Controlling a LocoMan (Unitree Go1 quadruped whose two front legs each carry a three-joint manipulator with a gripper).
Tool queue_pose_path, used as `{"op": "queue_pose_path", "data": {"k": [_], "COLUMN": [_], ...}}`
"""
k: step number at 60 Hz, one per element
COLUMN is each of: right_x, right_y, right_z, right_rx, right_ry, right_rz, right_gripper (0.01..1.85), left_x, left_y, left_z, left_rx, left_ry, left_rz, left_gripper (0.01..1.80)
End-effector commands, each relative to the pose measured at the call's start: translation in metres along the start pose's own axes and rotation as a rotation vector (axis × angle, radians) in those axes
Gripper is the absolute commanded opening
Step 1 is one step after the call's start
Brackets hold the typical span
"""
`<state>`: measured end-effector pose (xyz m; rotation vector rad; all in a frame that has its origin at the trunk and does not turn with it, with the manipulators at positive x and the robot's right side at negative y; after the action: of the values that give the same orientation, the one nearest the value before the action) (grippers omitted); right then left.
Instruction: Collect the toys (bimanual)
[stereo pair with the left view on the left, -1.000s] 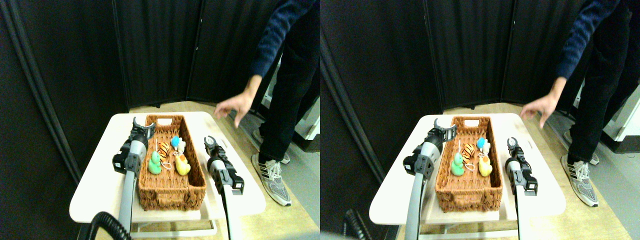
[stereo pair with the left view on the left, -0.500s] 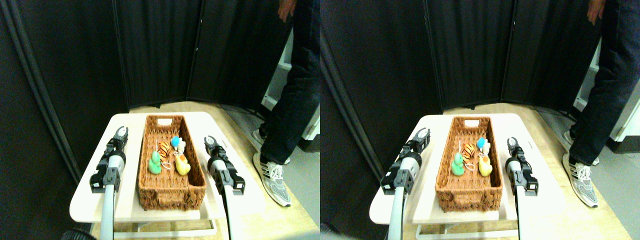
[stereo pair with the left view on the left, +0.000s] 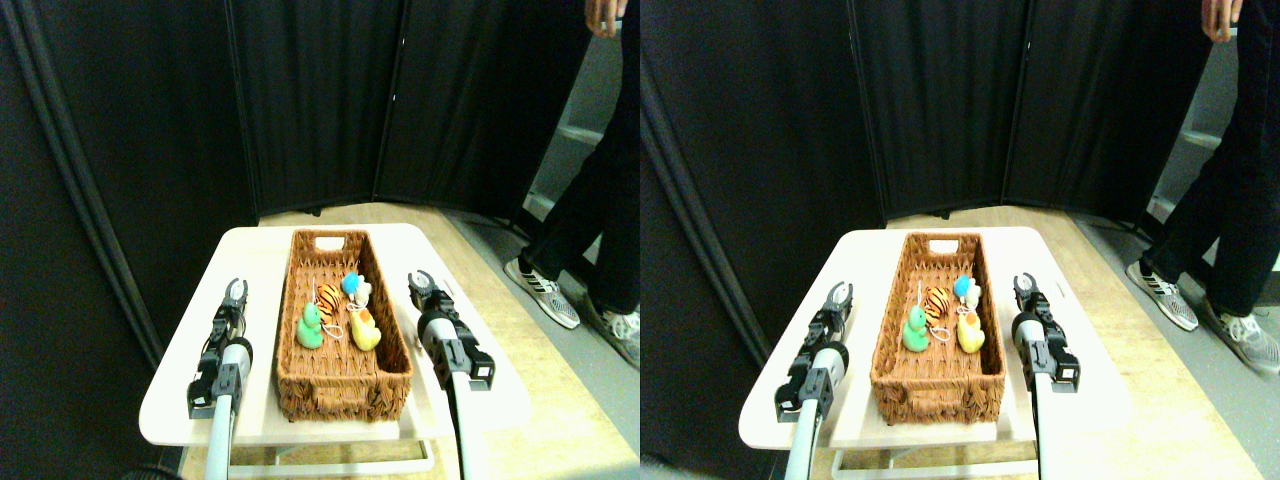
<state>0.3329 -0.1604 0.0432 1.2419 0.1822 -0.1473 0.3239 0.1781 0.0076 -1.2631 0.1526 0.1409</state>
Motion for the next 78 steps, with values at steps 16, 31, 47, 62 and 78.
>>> {"op": "queue_pose_path", "data": {"k": [16,31,47,62,78], "right_x": [-0.022,-0.033,-0.043,-0.039,-0.036], "right_y": [-0.010,-0.016,-0.025,-0.046,-0.060], "right_z": [-0.002,-0.005,-0.003,0.002,0.007], "right_rx": [0.048,0.099,0.101,0.087,0.102], "right_ry": [0.063,0.104,0.122,0.109,0.123], "right_rz": [0.030,0.024,-0.009,-0.061,-0.083], "right_gripper": [0.38,0.40,0.54,0.65,0.74], "left_x": [0.008,0.006,0.009,0.007,0.004], "left_y": [0.006,0.002,0.003,0.002,-0.001], "left_z": [-0.001,-0.003,-0.003,-0.004,-0.003], "left_rx": [-0.029,-0.034,-0.039,-0.043,-0.033], "left_ry": [-0.029,-0.029,-0.031,-0.029,-0.013], "left_rz": [-0.046,-0.040,-0.034,-0.029,-0.040], "left_gripper": [0.01,0.01,0.01,0.01,0.01]}}
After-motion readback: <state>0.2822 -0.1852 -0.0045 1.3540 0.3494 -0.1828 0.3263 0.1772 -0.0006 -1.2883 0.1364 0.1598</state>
